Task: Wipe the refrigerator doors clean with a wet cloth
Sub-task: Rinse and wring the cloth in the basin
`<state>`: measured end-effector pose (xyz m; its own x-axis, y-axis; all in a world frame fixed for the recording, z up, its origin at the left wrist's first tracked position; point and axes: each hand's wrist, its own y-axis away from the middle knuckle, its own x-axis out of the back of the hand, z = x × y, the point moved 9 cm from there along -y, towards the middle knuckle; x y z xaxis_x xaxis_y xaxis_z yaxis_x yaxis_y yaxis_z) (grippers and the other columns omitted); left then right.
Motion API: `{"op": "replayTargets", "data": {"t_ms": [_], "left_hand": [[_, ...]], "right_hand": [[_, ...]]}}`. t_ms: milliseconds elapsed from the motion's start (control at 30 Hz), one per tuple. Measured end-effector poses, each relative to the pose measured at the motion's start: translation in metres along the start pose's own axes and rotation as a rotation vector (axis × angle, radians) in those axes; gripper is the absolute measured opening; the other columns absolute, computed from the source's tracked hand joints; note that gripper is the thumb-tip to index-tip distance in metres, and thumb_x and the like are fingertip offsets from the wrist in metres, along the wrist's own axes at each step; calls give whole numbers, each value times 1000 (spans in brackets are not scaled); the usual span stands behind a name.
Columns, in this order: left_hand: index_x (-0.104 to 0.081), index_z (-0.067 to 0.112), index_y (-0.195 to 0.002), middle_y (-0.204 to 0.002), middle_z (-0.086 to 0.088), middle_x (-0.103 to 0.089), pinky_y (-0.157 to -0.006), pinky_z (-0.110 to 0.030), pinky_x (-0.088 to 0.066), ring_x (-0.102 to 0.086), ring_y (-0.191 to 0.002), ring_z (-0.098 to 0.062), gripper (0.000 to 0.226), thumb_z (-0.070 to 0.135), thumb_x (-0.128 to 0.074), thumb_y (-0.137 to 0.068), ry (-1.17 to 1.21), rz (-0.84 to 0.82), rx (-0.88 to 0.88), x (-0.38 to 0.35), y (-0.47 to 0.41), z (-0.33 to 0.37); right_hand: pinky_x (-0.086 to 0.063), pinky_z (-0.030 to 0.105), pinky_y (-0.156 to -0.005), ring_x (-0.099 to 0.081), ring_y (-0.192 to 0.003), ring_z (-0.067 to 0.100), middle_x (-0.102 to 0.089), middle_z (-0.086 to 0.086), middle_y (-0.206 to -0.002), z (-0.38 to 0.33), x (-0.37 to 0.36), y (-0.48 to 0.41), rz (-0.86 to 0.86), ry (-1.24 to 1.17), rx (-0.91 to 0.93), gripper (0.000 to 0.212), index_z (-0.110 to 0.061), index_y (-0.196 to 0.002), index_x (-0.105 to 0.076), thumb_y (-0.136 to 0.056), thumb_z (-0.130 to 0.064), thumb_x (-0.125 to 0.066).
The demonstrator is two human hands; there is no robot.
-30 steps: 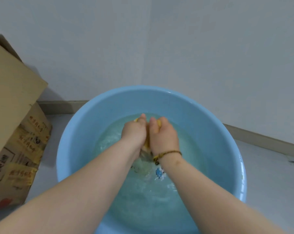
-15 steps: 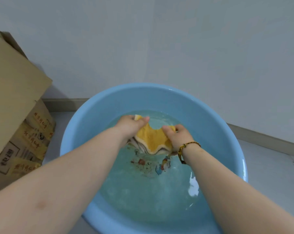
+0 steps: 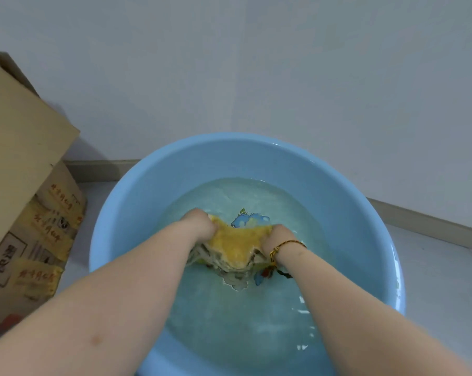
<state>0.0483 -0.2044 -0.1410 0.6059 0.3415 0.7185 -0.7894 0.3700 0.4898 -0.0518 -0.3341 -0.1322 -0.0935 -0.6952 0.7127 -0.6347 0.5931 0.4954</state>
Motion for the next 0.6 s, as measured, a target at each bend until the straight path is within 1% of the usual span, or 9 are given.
{"op": "replayTargets", "data": {"t_ms": [33,67,100,133,167,233,333,467,600], "left_hand": [[-45,-5,-124,-109,-16,-57,-78,-31,-45,-56,-102,-32,41,26,-42,-96,164,-14,11,0,-1,1],[-44,-4,-125,-106,-18,-57,-74,-30,-48,-58,-93,-32,42,26,-40,-97,331,-22,14,2,1,4],[-45,-4,-124,-97,-17,-57,-66,-28,-49,-59,-82,-31,40,25,-39,-97,468,-12,11,4,4,9],[-47,-2,-121,-95,-16,-57,-64,-26,-50,-58,-79,-30,37,25,-37,-97,569,27,-5,8,7,16],[-49,0,-117,-102,-17,-58,-73,-27,-51,-59,-87,-30,35,26,-36,-97,633,77,-27,14,10,23],[-49,1,-118,-119,-17,-56,-94,-33,-44,-55,-107,-31,41,33,-36,-96,693,173,-65,23,16,36],[-50,1,-119,-119,-19,-58,-89,-33,-44,-55,-108,-32,50,41,-34,-95,688,256,-122,27,32,52],[-51,-6,-111,-117,-25,-57,-88,-36,-41,-53,-109,-36,48,36,-34,-96,635,291,-223,20,51,64],[-53,-2,-111,-119,-26,-57,-97,-43,-43,-54,-111,-37,43,34,-36,-96,801,252,-113,21,38,41]], "right_hand": [[-43,21,-84,-47,-89,19,-55,14,-119,-3,3,3,8,-69,-5,33,1,-125,-47,-97,-4,-31],[-43,26,-81,-48,-88,20,-56,13,-109,-5,8,4,24,-222,-3,32,0,-126,-46,-97,-6,-32],[-42,27,-75,-48,-82,20,-56,10,-99,-10,12,7,38,-296,43,32,-3,-126,-43,-96,-10,-34],[-42,27,-71,-47,-78,20,-53,5,-88,-17,18,13,81,-329,94,31,-5,-126,-42,-96,-14,-36],[-40,28,-69,-46,-77,20,-48,1,-80,-26,22,20,109,-362,140,29,-7,-123,-42,-96,-17,-37],[-35,27,-70,-45,-81,20,-41,-5,-71,-42,24,33,165,-391,254,19,-11,-109,-42,-96,-25,-39],[-33,28,-69,-44,-79,22,-40,-4,-68,-53,28,39,232,-417,317,21,-12,-93,-34,-96,-32,-36],[-28,25,-71,-41,-84,20,-42,0,-74,-44,35,37,213,-433,242,17,-12,-96,-39,-98,-27,-32],[-25,26,-64,-40,-79,22,-39,-2,-67,-55,23,57,208,-354,366,27,-14,-75,-34,-97,-30,-35]]}}
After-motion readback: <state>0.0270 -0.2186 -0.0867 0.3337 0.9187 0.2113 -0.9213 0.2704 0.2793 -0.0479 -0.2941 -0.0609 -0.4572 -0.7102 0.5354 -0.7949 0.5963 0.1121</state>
